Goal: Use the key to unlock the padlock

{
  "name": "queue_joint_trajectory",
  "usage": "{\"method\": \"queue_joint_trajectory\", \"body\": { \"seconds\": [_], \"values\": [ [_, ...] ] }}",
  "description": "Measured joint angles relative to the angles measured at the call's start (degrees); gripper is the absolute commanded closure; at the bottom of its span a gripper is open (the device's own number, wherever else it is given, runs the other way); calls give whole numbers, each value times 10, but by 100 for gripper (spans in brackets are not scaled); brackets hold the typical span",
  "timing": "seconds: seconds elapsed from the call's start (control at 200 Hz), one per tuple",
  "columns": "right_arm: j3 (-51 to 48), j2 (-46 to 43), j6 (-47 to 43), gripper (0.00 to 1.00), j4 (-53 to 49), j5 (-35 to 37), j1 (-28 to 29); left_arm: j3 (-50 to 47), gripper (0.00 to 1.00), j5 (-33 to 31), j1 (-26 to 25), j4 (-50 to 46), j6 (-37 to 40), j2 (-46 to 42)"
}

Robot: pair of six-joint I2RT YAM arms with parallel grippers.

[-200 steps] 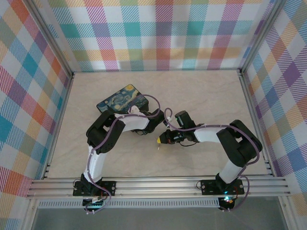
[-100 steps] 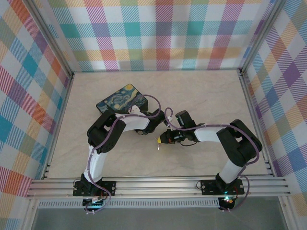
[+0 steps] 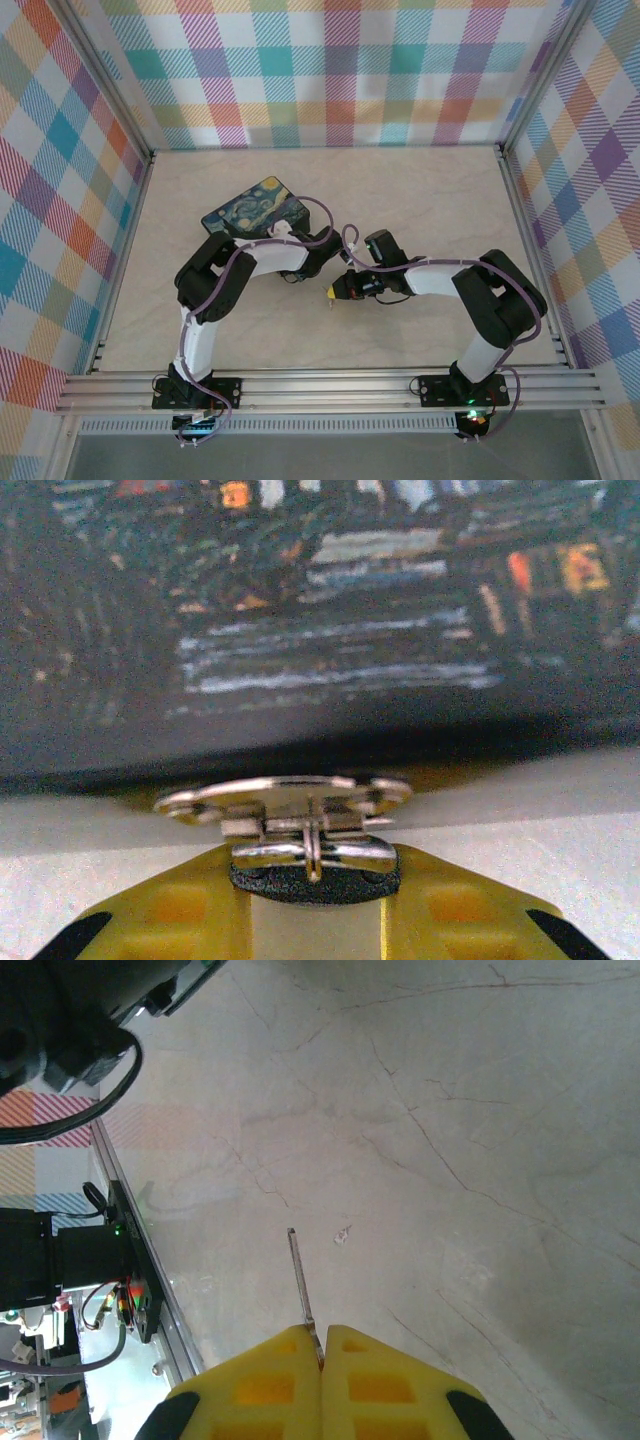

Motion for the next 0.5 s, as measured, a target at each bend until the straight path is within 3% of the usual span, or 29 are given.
{"method": "queue_joint_trajectory", "body": {
  "seconds": [0.5],
  "values": [
    [0, -23, 51, 100, 40, -4, 22, -21, 100, 163, -1, -57, 92, -153]
  ]
}}
